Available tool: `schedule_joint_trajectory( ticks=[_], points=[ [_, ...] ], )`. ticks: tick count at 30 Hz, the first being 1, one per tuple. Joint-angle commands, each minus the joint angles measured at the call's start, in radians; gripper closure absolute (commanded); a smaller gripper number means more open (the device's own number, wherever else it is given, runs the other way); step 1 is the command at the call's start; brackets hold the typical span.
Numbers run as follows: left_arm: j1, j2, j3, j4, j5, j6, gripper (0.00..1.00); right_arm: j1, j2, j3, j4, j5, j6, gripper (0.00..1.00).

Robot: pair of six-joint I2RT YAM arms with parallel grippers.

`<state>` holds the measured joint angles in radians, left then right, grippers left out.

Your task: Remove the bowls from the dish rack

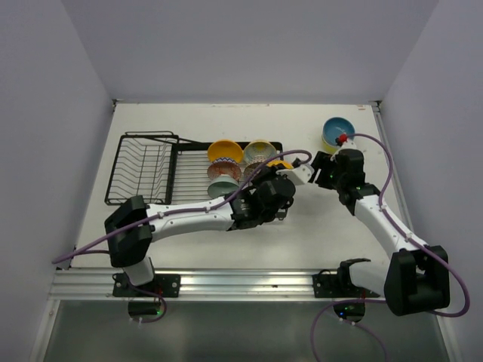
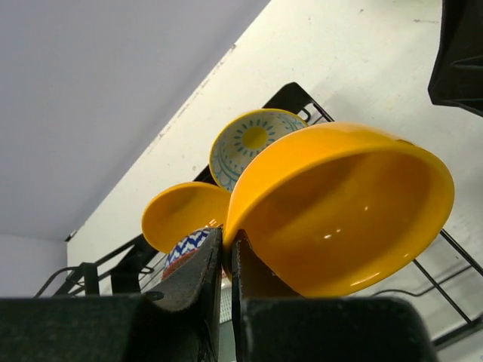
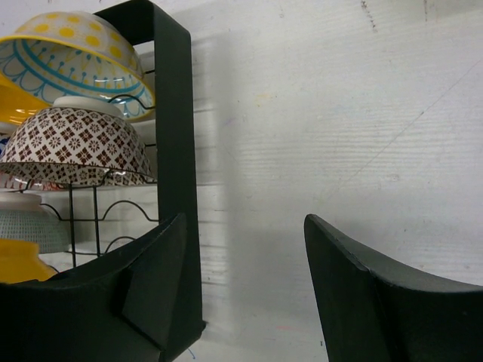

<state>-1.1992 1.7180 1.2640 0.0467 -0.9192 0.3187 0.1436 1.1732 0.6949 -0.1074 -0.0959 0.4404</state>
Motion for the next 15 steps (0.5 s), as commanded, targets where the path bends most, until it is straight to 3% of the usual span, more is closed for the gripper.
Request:
schedule_joint_trajectory(
  ticks=[1, 6, 8, 10, 15],
  points=[
    [-0.003, -0.061, 0.086, -0.243, 0.057, -0.185, 1.00, -0.004, -0.033, 0.020, -0.029, 0.015, -0.037, 0.33],
    [0.082, -0.078, 0.198, -0.528, 0.210, -0.456, 1.00, -0.004, -0.186, -0.004, -0.026, 0.050, -0.065, 0.33],
    [0.160, -0.115, 0.213, -0.556, 0.363, -0.541, 1.00, -0.004, -0.222, -0.032, -0.002, 0.018, -0.062, 0.33],
    [0.210, -0.136, 0.219, -0.571, 0.485, -0.585, 1.00, -0.004, -0.263, -0.050, 0.021, -0.036, -0.054, 0.35],
    [0.273, -0.118, 0.307, -0.660, 0.568, -0.638, 1.00, 0.007, -0.349, -0.040, 0.003, -0.149, -0.051, 0.37]
  ],
)
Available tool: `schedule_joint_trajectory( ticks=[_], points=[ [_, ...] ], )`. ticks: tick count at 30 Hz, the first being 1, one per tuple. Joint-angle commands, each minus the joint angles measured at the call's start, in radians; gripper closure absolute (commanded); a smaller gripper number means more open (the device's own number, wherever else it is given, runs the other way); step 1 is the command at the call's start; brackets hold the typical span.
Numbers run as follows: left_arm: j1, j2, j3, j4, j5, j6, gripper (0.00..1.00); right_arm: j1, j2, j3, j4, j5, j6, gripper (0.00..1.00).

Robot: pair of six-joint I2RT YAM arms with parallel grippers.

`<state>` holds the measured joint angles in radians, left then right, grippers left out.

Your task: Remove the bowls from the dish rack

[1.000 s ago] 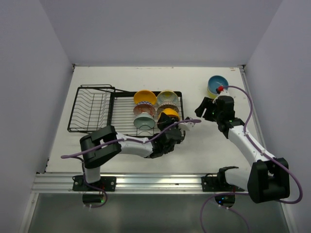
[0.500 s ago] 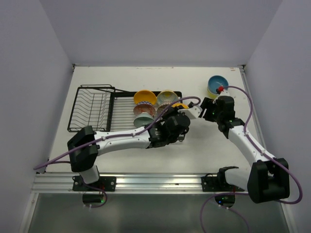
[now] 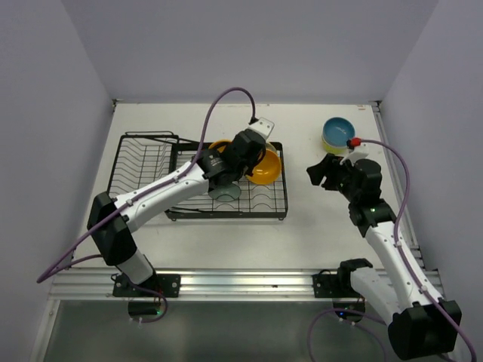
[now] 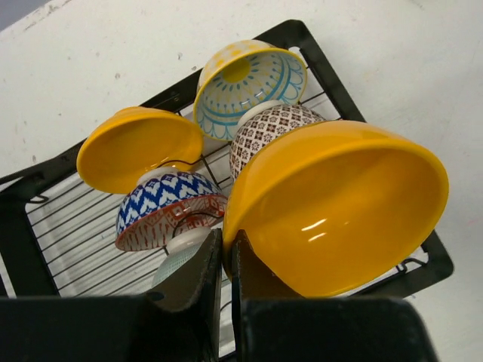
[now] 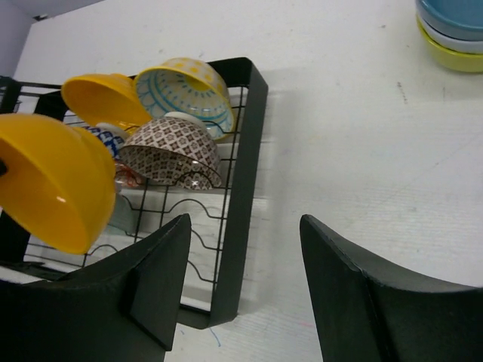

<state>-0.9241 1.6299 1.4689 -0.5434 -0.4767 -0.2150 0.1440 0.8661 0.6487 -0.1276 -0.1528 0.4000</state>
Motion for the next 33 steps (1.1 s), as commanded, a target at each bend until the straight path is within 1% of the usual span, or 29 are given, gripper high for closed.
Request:
schedule_joint_trajectory(
  ticks=[1, 3, 5, 7, 10, 17, 23, 27, 29, 32, 33],
  points=[
    [-0.001, -0.016, 0.117, -0.087, 0.134, -0.104, 1.00, 0.020, -0.052, 0.012, 0.022, -0.114, -0.010, 0.37],
    [0.002, 0.010, 0.145, -0.113, 0.130, -0.115, 1.00, 0.038, -0.064, 0.028, 0.017, -0.174, -0.006, 0.37],
    [0.007, 0.013, 0.140, -0.110, 0.144, -0.122, 1.00, 0.084, -0.059, 0.043, 0.011, -0.188, -0.003, 0.38],
    [0.008, 0.008, 0.130, -0.098, 0.177, -0.130, 1.00, 0.147, -0.061, 0.046, 0.005, -0.166, -0.012, 0.38],
    [0.010, 0.001, 0.120, -0.092, 0.196, -0.147, 1.00, 0.189, -0.065, 0.055, -0.009, -0.128, -0.015, 0.38],
    [0.008, -0.001, 0.110, -0.092, 0.176, -0.172, 1.00, 0.204, -0.082, 0.069, -0.015, -0.154, -0.013, 0.40],
    [0.008, 0.002, 0.108, -0.072, 0.227, -0.190, 1.00, 0.220, -0.046, 0.055, 0.002, -0.134, -0.001, 0.42],
    [0.008, 0.013, 0.122, -0.069, 0.283, -0.204, 1.00, 0.238, -0.013, 0.063, -0.027, -0.026, 0.008, 0.46],
    [0.008, 0.022, 0.120, -0.067, 0.300, -0.210, 1.00, 0.240, -0.009, 0.066, -0.029, -0.001, 0.014, 0.49],
    [0.007, 0.030, 0.114, -0.064, 0.325, -0.218, 1.00, 0.241, -0.010, 0.063, -0.032, 0.035, 0.026, 0.59],
    [0.007, 0.031, 0.113, -0.058, 0.332, -0.218, 1.00, 0.241, -0.010, 0.065, -0.038, 0.045, 0.028, 0.64]
  ],
)
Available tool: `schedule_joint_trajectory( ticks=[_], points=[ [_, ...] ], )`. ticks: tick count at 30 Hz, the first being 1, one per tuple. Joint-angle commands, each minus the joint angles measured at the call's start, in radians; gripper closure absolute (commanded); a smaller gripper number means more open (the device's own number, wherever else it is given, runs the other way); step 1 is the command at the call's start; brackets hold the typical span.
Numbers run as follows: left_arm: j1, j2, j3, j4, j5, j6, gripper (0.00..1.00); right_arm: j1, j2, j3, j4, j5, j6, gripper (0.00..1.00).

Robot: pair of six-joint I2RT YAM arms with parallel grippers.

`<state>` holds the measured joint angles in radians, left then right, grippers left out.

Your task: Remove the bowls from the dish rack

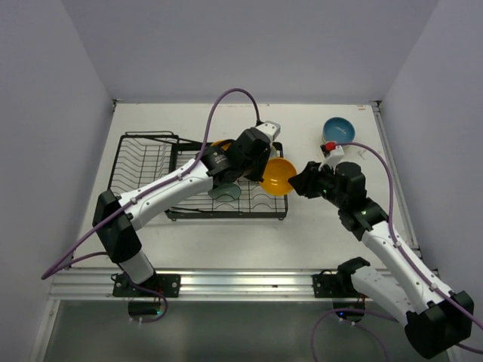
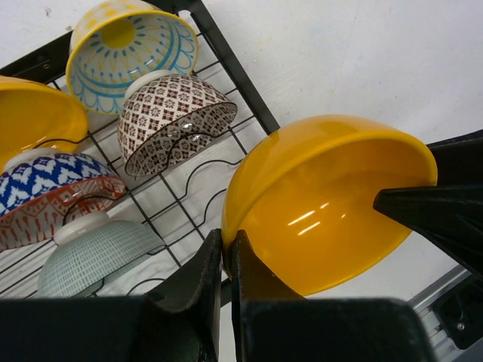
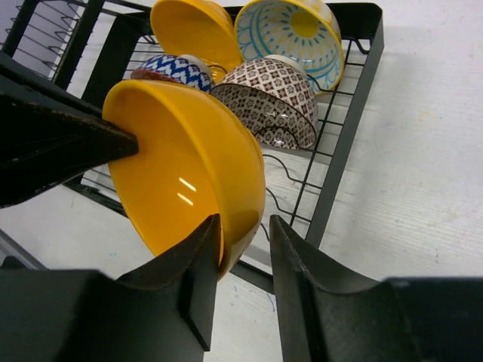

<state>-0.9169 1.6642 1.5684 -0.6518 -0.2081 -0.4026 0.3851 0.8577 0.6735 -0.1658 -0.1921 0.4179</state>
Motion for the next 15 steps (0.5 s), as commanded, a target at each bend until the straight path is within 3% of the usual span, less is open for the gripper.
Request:
schedule_joint_trajectory(
  ticks=[1, 7, 10, 11, 15],
  points=[
    [0.000, -0.001, 0.006, 0.053, 0.079, -0.031, 1.00, 0.000, 0.000, 0.040, -0.006, 0.112, 0.012, 0.66],
    [-0.014, -0.012, -0.028, 0.096, 0.122, -0.028, 0.96, 0.000, 0.012, 0.040, -0.020, 0.152, 0.013, 0.86],
    [-0.014, -0.035, -0.056, 0.136, 0.160, -0.013, 0.77, 0.001, 0.027, 0.040, -0.021, 0.166, 0.018, 0.96],
    [-0.014, -0.052, -0.073, 0.148, 0.168, -0.001, 0.64, 0.000, 0.033, 0.041, -0.023, 0.168, 0.016, 0.98],
    [-0.014, -0.089, -0.100, 0.195, 0.170, 0.027, 0.34, 0.000, 0.060, 0.046, -0.027, 0.189, 0.035, 1.00]
  ],
)
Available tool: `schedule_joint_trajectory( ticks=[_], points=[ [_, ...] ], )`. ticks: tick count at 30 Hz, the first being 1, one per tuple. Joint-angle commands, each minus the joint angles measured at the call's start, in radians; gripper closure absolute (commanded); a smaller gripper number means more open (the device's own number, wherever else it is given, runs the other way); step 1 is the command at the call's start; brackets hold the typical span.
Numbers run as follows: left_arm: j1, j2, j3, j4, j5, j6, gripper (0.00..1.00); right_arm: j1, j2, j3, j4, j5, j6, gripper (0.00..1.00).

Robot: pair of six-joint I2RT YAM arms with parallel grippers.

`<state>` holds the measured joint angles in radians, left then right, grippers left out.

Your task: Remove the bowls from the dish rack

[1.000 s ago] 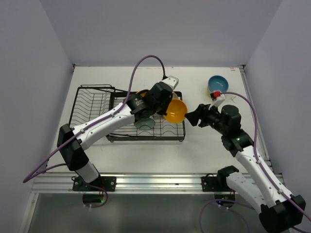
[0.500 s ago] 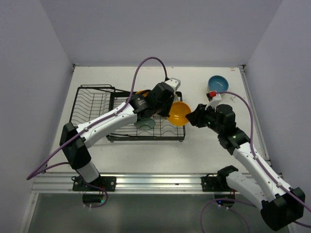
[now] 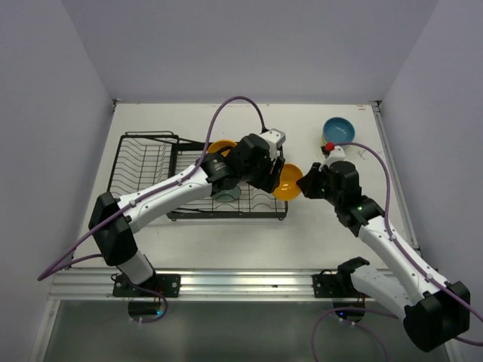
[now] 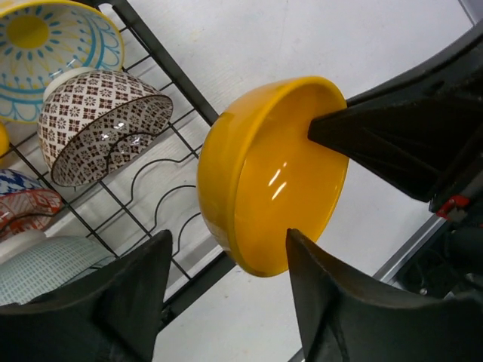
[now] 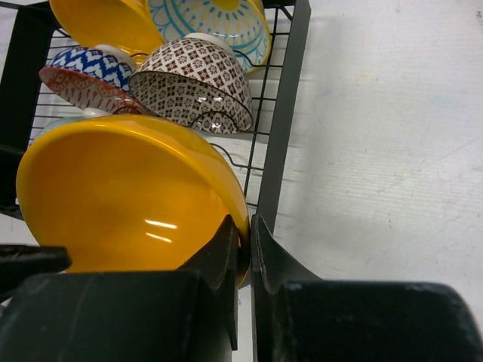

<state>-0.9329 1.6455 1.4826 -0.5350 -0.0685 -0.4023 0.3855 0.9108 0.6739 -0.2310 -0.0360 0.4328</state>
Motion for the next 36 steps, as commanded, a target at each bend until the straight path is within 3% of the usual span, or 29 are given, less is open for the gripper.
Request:
schedule_joint_trajectory(
  ticks=[1, 6, 11, 14, 17, 22, 31, 36],
  points=[
    [0.002, -0.076, -0.016, 0.076, 0.021, 0.034, 0.31, 0.001, 0.014, 0.050, 0.038, 0.050, 0.020, 1.00],
    [0.002, -0.104, -0.028, 0.056, -0.054, 0.086, 0.21, 0.000, 0.056, 0.070, 0.018, 0.065, 0.020, 1.00],
    [0.002, -0.191, -0.053, -0.002, -0.354, 0.186, 0.16, 0.000, 0.109, 0.148, -0.040, 0.181, -0.040, 1.00],
    [0.002, -0.285, -0.157, 0.045, -0.516, 0.258, 0.11, -0.010, 0.172, 0.246, -0.102, 0.252, -0.086, 1.00],
    [0.002, -0.377, -0.277, 0.114, -0.609, 0.313, 0.10, -0.071, 0.275, 0.380, -0.169, 0.239, -0.111, 1.00],
    [0.002, -0.473, -0.462, 0.228, -0.770, 0.353, 0.06, -0.292, 0.473, 0.651, -0.326, 0.097, -0.109, 1.00],
    [0.002, -0.527, -0.486, 0.230, -0.774, 0.367, 0.05, -0.505, 0.822, 1.016, -0.473, 0.059, -0.086, 1.00],
    [0.002, -0.535, -0.484, 0.230, -0.768, 0.372, 0.05, -0.569, 0.977, 1.104, -0.492, 0.041, -0.072, 1.00]
  ],
)
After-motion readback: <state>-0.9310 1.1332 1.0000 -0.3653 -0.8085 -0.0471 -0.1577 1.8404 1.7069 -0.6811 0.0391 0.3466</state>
